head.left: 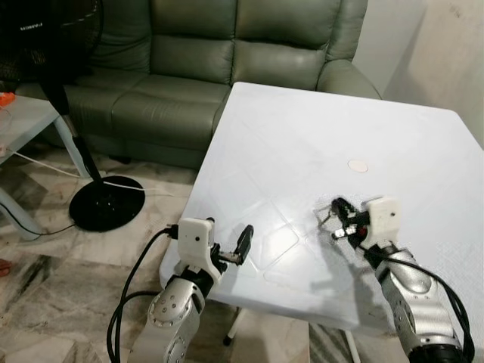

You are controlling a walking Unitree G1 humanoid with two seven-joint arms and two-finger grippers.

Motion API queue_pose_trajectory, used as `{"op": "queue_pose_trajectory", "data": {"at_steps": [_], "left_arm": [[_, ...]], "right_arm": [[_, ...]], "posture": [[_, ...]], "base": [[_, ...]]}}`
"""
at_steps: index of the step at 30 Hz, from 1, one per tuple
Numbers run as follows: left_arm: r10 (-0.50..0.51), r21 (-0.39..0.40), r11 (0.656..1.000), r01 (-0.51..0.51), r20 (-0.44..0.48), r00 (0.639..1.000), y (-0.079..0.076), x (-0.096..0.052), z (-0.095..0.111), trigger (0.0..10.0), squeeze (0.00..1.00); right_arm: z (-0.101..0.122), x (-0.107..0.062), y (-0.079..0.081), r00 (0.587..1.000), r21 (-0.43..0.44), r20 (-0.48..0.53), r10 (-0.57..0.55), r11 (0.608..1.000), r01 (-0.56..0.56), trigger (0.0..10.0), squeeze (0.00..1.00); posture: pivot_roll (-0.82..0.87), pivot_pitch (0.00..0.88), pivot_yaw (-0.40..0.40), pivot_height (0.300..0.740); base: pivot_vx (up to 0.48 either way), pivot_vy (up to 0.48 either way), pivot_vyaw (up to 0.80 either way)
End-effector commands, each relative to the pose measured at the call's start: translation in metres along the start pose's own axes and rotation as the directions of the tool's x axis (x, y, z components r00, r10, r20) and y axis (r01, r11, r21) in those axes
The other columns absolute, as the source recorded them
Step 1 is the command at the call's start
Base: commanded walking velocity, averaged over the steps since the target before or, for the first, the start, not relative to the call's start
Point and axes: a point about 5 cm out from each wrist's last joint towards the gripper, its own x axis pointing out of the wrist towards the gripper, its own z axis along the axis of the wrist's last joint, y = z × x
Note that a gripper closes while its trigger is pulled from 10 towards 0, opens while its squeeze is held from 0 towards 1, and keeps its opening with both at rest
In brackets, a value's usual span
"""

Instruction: Hang keys on a hook

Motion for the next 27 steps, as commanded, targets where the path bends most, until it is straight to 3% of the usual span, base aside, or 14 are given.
{"op": "queue_pose_trajectory", "data": {"at_steps": [1, 9, 18, 27], "left_arm": [[0.016, -0.014, 1.000, -0.016, 0.045, 0.999, 0.000, 0.005, 0.009, 10.0, 0.00], [0.095, -0.001, 0.995, -0.095, 0.114, 0.989, 0.027, 0.016, 0.030, 10.0, 0.00], [0.135, 0.030, 0.989, -0.143, 0.186, 0.973, 0.051, 0.027, 0.049, 10.0, 0.00], [0.228, 0.011, 0.972, -0.234, 0.194, 0.954, 0.072, 0.039, 0.053, 10.0, 0.00]], "right_arm": [[0.006, -0.002, -0.001, 0.999, 0.016, 0.040, -0.019, 1.000, 0.018, 10.0, 0.00], [0.017, 0.000, 0.010, 0.990, 0.031, 0.109, -0.089, 0.996, 0.087, 10.0, 0.00], [0.007, 0.001, 0.022, 0.984, -0.007, 0.016, -0.176, 0.984, 0.176, 10.0, 0.00], [0.001, 0.007, 0.028, 0.979, 0.005, -0.015, -0.204, 0.979, 0.204, 10.0, 0.00]], "posture": [[0.02, 0.110, -0.070, 0.740], [0.02, 0.077, -0.069, 0.740], [0.03, 0.017, -0.059, 0.740], [0.03, 0.000, -0.043, 0.740]], "base": [[0.000, 0.000, 0.00], [0.000, 0.000, 0.00], [0.000, 0.000, 0.00], [0.000, 0.000, -0.65]]}}
